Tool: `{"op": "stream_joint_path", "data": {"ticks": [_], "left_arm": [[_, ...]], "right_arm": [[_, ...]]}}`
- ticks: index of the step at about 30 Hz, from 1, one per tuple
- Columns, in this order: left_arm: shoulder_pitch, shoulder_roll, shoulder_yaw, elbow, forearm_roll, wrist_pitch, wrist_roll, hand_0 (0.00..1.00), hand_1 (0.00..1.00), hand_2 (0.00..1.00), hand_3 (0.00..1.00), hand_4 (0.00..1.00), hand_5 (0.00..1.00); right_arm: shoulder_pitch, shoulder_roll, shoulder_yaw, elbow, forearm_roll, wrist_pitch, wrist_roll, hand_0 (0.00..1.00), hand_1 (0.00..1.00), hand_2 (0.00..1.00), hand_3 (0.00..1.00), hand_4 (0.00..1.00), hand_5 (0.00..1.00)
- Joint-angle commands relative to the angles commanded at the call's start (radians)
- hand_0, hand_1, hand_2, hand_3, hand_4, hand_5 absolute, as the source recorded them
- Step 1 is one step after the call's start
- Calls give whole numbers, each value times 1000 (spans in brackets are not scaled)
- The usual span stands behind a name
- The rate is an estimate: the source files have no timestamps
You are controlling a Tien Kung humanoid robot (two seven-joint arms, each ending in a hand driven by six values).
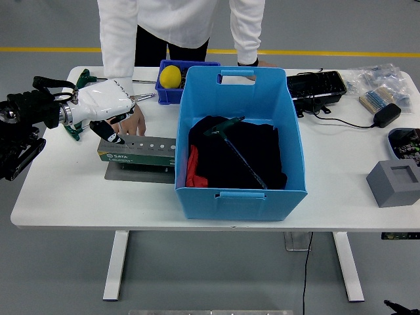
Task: Lift tool from toolbox,place it in box,lift tool from toolbox,place it in box
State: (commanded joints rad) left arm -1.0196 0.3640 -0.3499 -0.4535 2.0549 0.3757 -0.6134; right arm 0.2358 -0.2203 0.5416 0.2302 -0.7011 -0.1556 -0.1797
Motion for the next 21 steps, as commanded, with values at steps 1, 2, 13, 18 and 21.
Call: {"op": "stream_joint_path", "data": {"ticks": [1,2,13,18,21], "left_arm": [[0,0,-2,1,-11,4,-5,119,43,80,69,998,294],[0,0,-5,3,-23,9,-12,104,21,62,52,979,306],[-1,2,-65,-6,-139,85,-32,83,2,46,50,921,323],[1,4,-100,-27,-163,124,-32,55,2,14,38,891,348],[4,8,-133,-50,-173,136,-32,41,2,2,30,875,359]], "right_arm": [[0,0,0,0,0,0,0,621,601,665,540,777,658],[0,0,-1,0,1,0,0,621,601,665,540,778,658],[0,0,4,0,-7,1,-1,620,601,665,541,779,658],[0,0,5,0,-9,1,-1,620,601,665,541,780,659],[0,0,5,-1,-8,1,-1,620,601,665,541,781,661]]}}
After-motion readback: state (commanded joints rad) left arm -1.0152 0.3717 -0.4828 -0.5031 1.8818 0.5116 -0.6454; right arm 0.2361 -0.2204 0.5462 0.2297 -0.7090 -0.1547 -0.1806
